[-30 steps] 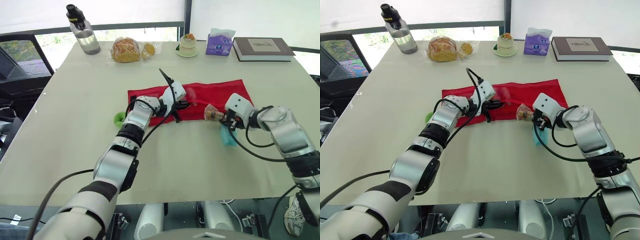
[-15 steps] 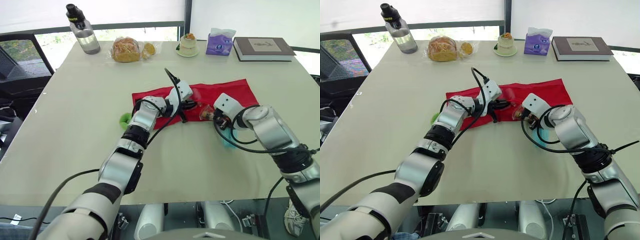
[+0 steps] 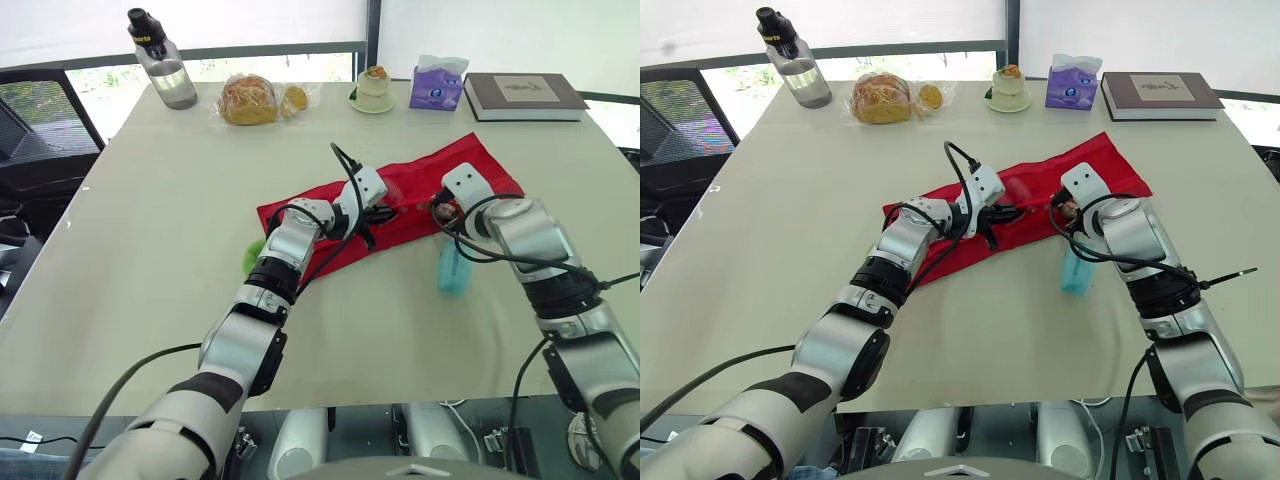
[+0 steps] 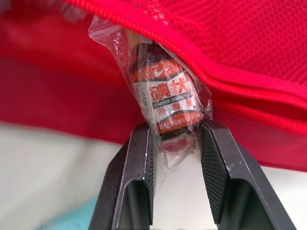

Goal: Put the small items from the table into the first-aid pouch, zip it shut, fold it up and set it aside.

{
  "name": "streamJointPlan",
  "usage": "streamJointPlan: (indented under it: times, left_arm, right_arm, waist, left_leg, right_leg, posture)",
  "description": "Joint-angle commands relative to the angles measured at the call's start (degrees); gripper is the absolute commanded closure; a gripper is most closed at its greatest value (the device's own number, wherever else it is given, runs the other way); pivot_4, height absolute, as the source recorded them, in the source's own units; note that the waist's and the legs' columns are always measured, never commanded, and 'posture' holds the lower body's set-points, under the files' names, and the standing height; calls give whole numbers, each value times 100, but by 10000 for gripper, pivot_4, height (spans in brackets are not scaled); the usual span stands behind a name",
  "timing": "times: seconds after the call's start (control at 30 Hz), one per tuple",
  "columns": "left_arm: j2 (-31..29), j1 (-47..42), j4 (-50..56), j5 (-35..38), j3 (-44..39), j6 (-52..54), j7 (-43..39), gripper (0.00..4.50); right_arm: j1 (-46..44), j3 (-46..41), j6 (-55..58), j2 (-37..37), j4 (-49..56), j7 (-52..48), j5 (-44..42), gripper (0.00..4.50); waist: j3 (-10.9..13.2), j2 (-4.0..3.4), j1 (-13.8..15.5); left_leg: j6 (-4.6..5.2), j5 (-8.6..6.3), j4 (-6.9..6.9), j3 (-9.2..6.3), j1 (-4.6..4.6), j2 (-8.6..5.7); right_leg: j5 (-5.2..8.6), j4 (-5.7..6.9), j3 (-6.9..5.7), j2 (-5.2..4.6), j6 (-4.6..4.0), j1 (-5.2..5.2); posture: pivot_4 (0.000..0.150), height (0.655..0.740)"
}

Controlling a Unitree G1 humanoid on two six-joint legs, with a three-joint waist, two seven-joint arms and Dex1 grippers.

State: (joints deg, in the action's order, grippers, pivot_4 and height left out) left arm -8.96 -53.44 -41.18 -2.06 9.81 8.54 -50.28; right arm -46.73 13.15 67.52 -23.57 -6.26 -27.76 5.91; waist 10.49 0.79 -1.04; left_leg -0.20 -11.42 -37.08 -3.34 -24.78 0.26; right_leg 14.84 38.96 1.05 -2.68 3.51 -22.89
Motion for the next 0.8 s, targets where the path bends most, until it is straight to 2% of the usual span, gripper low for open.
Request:
streamJointPlan:
  times: [0.03, 0.6, 0.63, 0.7, 0.73, 0.77, 0.8]
  left_arm:
    - [48, 22, 318, 89, 81, 2, -94, 45000]
    - [203, 214, 542, 81, 338, 60, -229, 45000]
    - [197, 206, 515, 82, 328, 55, -226, 45000]
    - [166, 193, 460, 81, 302, 38, -223, 45000]
    - [145, 182, 429, 86, 277, 38, -221, 45000]
    - [112, 170, 388, 89, 251, 29, -221, 45000]
    - [91, 162, 361, 91, 235, 22, -222, 45000]
  right_arm:
    - [-203, -121, -16, 93, 9, 213, -24, 36647]
    - [-416, -388, 57, 740, -16, 700, -278, 36647]
    - [-381, -452, 41, 741, 60, 722, -297, 31647]
    - [-253, -529, 92, 686, 274, 688, -364, 24819]
    - [-161, -553, 144, 635, 418, 657, -404, 23122]
    - [-35, -606, 222, 579, 625, 609, -471, 17639]
    - [53, -645, 277, 541, 775, 585, -523, 14554]
  waist:
    - [0, 0, 1]
    - [-1, -1, 1]
    - [-1, -1, 1]
    - [-1, -1, 1]
    - [-1, -1, 3]
    - [-1, -1, 18]
    - [-1, -1, 18]
  left_leg:
    - [0, 0, 0, 0, 0, 0]
    - [0, 0, 1, 1, -1, 0]
    - [0, 0, 1, 1, -1, 0]
    - [0, 0, 1, 1, -1, 0]
    - [0, 0, 1, 2, -1, 0]
    - [0, 0, 2, 1, -2, 0]
    - [0, 0, 3, -1, -2, 0]
  right_leg:
    - [0, 0, 0, 0, 0, 0]
    - [0, 0, 1, 0, -1, -2]
    - [0, 0, 1, 0, -1, -2]
    - [0, 1, 1, 0, -1, -2]
    - [0, 1, 1, 0, -1, -2]
    - [0, -1, 1, 0, 0, -3]
    - [0, -2, -1, 0, -1, -2]
  posture:
    - [1500, 7400]
    - [1500, 7400]
    - [1500, 7400]
    - [1500, 7400]
    - [1500, 7400]
    - [1500, 7400]
    - [1500, 7400]
